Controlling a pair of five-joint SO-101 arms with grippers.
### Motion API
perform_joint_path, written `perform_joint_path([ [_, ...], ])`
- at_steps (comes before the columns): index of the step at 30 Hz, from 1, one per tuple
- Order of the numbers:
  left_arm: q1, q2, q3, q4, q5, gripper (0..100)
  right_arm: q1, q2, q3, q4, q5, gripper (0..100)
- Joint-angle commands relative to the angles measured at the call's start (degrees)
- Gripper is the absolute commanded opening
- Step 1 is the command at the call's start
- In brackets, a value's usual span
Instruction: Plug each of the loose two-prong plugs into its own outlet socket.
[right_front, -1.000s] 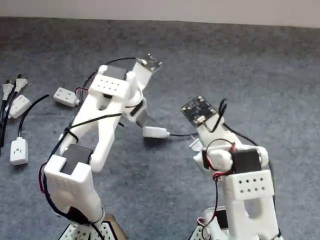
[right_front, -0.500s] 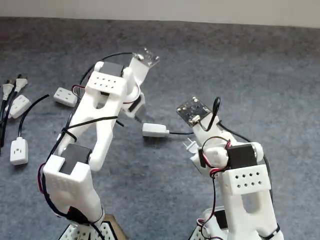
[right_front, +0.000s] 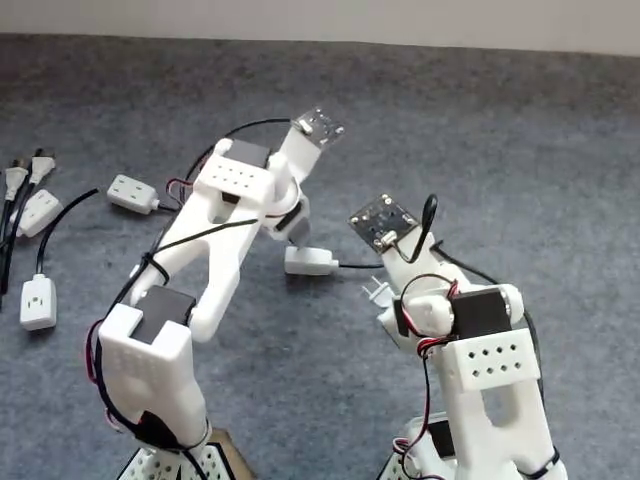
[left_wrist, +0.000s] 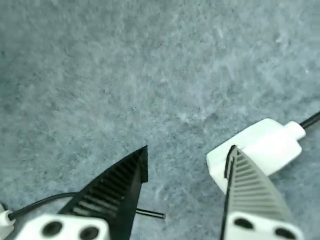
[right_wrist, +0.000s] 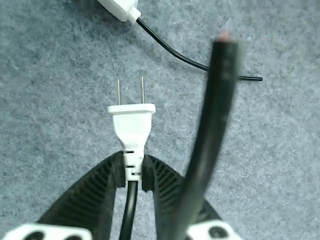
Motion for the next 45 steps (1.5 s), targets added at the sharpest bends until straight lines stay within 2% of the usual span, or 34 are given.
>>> perform_joint_path([
  [1,0.4,1.3,0.8,-0.4,-1.0,26,-0.6,-0.3,-0.3,-0.4,-0.6,0.6],
  [4,-0.2,1.1,0.8,-0.4,-0.9,26,-0.6,-0.3,-0.3,-0.4,-0.6,0.6],
  [10,1.1,1.1,0.7,4.7,-0.4,26,-0.6,-0.3,-0.5,-0.3,-0.8,0.6],
  [15,1.6,1.1,0.7,8.1,4.7,26,-0.6,0.1,-0.4,-0.2,-0.8,0.6],
  [27,6.5,1.5,0.9,11.1,9.7,26,-0.4,0.1,-0.4,2.9,-0.6,0.6],
  [34,5.1,0.1,-0.4,11.1,9.4,26,-0.3,0.1,-0.4,2.8,-0.8,0.6],
  [40,3.1,-6.5,-0.8,11.3,7.7,26,-0.3,0.1,-0.3,0.4,-1.9,0.6],
  [45,2.2,-13.1,-0.7,15.9,6.6,26,-0.5,0.2,-0.3,-0.8,-2.5,0.6],
])
